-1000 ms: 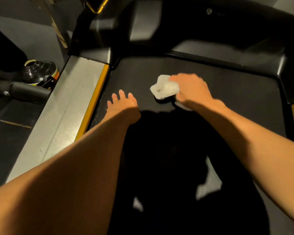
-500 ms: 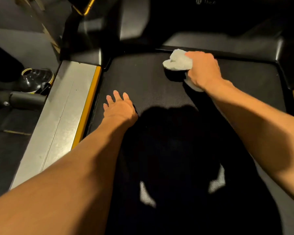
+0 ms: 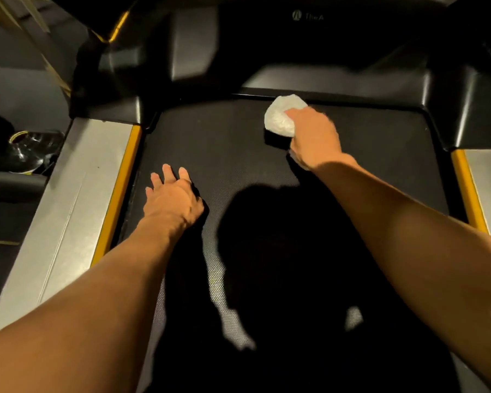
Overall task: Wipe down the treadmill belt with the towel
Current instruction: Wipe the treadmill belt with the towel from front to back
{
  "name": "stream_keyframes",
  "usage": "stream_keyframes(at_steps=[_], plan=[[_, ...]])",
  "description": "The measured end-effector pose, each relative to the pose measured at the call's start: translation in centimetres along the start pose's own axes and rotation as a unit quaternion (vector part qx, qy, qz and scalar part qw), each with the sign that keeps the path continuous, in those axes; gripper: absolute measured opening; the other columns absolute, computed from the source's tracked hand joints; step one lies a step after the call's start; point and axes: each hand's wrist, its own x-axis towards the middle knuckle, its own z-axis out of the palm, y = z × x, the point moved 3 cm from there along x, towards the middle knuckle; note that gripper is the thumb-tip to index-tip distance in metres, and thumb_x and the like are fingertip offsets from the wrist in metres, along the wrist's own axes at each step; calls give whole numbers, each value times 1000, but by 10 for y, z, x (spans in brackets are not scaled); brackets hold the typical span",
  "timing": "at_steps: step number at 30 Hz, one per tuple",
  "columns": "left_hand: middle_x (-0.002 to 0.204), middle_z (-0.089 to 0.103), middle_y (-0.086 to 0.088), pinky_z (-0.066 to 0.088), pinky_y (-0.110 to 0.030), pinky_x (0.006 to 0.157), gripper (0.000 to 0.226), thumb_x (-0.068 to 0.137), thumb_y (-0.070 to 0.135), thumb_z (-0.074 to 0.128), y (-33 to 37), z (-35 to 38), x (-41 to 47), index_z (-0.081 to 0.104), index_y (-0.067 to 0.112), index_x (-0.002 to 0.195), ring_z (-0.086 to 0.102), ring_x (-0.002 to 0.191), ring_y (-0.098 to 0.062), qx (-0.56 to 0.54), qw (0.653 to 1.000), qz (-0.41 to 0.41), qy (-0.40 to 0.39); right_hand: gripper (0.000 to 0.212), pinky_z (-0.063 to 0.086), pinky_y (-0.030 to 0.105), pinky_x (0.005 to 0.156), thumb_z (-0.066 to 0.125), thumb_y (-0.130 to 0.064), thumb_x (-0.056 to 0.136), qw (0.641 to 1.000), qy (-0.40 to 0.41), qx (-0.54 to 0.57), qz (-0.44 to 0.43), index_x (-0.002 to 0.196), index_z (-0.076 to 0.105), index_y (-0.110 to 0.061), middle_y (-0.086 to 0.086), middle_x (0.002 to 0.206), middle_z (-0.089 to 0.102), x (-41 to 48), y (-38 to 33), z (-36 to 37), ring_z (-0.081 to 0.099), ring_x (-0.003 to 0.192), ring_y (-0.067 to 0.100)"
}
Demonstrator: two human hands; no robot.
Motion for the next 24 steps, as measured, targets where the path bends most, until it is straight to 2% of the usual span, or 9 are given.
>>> stream_keyframes(at_steps=[3, 6, 11, 14, 15, 18, 20, 21, 24], plan=[[161, -7, -18, 10, -52, 119, 77, 95, 31, 52, 1, -3, -2, 9, 11, 154, -2, 146, -43, -4, 1000, -4, -2, 34, 46, 44, 85, 50, -13, 90, 995, -57, 4, -86, 122, 55, -22, 10, 120, 55, -39, -30, 28, 52, 109, 36], [161, -4, -17, 11, -52, 119, 74, 96, 32, 50, 2, -1, -5, 9, 11, 154, 0, 146, -42, 1, 1000, -10, 22, 39, 47, 43, 89, 58, -42, 86, 982, -120, 11, -144, 123, 51, -36, -2, 121, 57, -54, -45, 49, 54, 113, 30], [158, -2, -25, 10, -50, 120, 83, 93, 30, 54, 13, 9, -16, 5, 2, 153, 0, 147, -41, 21, 996, -8, 81, 56, 44, 44, 94, 56, -7, 85, 999, 2, -31, -37, 135, 48, -29, 8, 131, 53, -28, 27, -2, 49, 117, 34], [158, -1, -25, 9, -49, 120, 84, 93, 30, 55, 32, 5, -19, 3, 5, 153, 3, 147, -40, 31, 989, 58, 132, 20, 45, 42, 90, 51, -27, 88, 993, -55, -86, -54, 107, 55, -20, 9, 112, 58, -38, 26, -1, 54, 99, 31], [159, 2, -23, 10, -48, 120, 80, 94, 29, 53, 42, 1, -17, 6, 8, 154, 5, 147, -39, 26, 984, 95, 148, 16, 46, 41, 86, 48, -35, 88, 989, -82, -85, -93, 97, 55, -24, 6, 106, 61, -51, 19, 8, 56, 92, 28], [159, 14, -15, 13, -49, 118, 64, 96, 25, 47, 73, -1, -12, 21, 20, 154, 12, 146, -36, -3, 968, 183, 170, 23, 53, 38, 82, 51, -43, 84, 975, -97, -15, -198, 97, 64, -30, 3, 101, 67, -69, 18, 16, 64, 95, 28], [160, 17, -10, 12, -50, 118, 59, 95, 24, 44, 82, 11, -8, 27, 26, 152, 12, 147, -34, -43, 968, 189, 157, 25, 50, 32, 79, 58, -43, 77, 990, -96, -42, -93, 100, 62, -34, 0, 100, 66, -43, 42, 3, 64, 94, 28], [160, 18, -9, 10, -50, 119, 58, 95, 25, 44, 84, 19, -6, 29, 27, 151, 12, 147, -34, -49, 968, 187, 160, 33, 48, 33, 81, 60, -32, 79, 997, -70, -17, -39, 111, 61, -36, 0, 109, 64, -28, 56, -3, 61, 99, 30], [159, 22, -12, 6, -50, 119, 56, 96, 28, 46, 88, 35, -2, 32, 24, 150, 13, 146, -35, -24, 964, 172, 201, 50, 43, 36, 89, 53, -13, 87, 1000, -27, 7, -13, 134, 51, -30, 4, 126, 57, 1, 66, -8, 55, 113, 31]])
